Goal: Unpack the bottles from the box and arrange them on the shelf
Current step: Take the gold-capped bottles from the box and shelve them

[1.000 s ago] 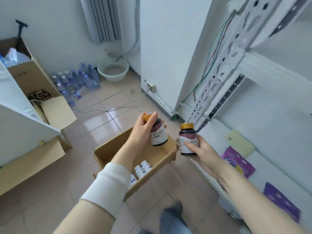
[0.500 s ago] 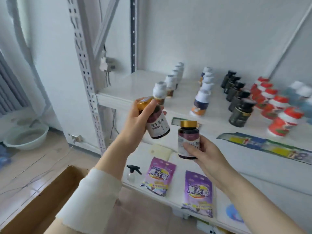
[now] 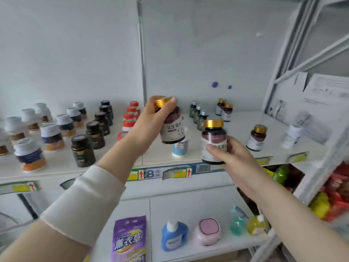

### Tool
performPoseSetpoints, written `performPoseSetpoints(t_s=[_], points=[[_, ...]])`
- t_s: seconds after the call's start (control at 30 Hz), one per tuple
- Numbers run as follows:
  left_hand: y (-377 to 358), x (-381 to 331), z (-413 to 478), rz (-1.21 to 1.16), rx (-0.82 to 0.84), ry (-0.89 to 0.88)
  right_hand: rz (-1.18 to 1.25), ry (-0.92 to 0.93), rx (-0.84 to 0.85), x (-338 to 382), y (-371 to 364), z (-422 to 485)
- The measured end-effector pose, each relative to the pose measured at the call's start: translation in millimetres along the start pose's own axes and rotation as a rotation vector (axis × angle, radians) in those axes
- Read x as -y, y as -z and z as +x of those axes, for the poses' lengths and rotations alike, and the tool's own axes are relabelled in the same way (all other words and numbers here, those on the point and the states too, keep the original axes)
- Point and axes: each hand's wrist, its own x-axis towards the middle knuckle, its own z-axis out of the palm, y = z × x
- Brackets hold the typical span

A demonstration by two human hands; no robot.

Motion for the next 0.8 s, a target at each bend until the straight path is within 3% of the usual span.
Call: performPoseSetpoints(t_s=[0.37, 0.63, 0.8], points=[[-154.9, 36.9, 164.2, 0.236, 0.267, -0.053, -0.085, 0.049, -0.160, 11.7, 162.5, 121.3], [-213.8, 105.8, 280.7, 0.579, 0.378, 0.029, -0.315, -0.147, -0.108, -28.6, 222.0, 230.0], [-230.9, 140.9, 316.2, 0.804, 0.483, 0.125, -0.476, -0.263, 0.048, -50.1, 228.9, 271.5]])
